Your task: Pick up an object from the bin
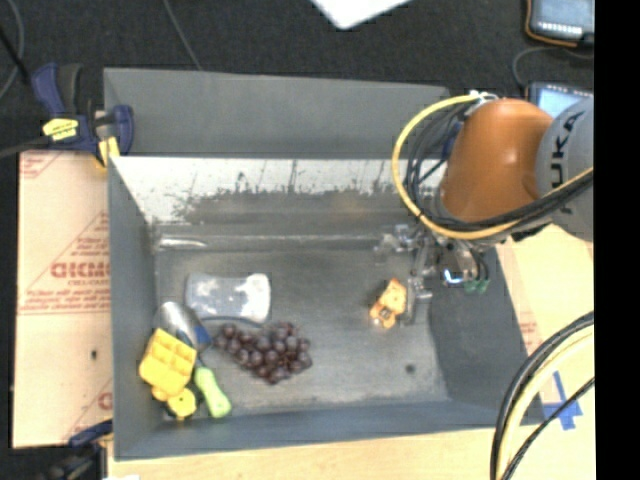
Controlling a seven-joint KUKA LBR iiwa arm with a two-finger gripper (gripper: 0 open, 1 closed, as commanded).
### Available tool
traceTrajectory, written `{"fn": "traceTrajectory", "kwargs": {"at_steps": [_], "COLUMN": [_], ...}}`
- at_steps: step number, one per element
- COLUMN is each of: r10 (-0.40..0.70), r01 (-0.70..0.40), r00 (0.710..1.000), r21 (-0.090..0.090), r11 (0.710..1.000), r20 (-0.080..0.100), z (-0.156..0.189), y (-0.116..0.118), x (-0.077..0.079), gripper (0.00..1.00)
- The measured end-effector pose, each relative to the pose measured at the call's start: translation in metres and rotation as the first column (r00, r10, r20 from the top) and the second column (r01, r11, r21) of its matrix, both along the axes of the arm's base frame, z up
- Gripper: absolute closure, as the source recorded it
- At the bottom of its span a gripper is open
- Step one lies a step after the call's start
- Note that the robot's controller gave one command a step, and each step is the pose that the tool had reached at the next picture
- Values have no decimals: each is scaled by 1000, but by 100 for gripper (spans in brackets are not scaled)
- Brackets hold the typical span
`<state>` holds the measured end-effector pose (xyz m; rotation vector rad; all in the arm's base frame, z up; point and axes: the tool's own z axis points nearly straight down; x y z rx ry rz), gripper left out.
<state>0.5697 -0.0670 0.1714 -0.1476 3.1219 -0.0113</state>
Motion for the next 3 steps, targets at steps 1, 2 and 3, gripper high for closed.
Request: {"fn": "traceTrajectory", "kwargs": {"at_steps": [1, 2, 3], "r10": [-161, -201, -199], "r01": [161, 201, 199], "r00": [987, 980, 980], "r21": [9, 2, 2], "r11": [987, 980, 980], "r20": [-19, 9, 6], "z": [-42, -89, -90], "y": [-18, -57, -56], "x": [-11, -23, -24], "gripper": [0, 100, 0]}}
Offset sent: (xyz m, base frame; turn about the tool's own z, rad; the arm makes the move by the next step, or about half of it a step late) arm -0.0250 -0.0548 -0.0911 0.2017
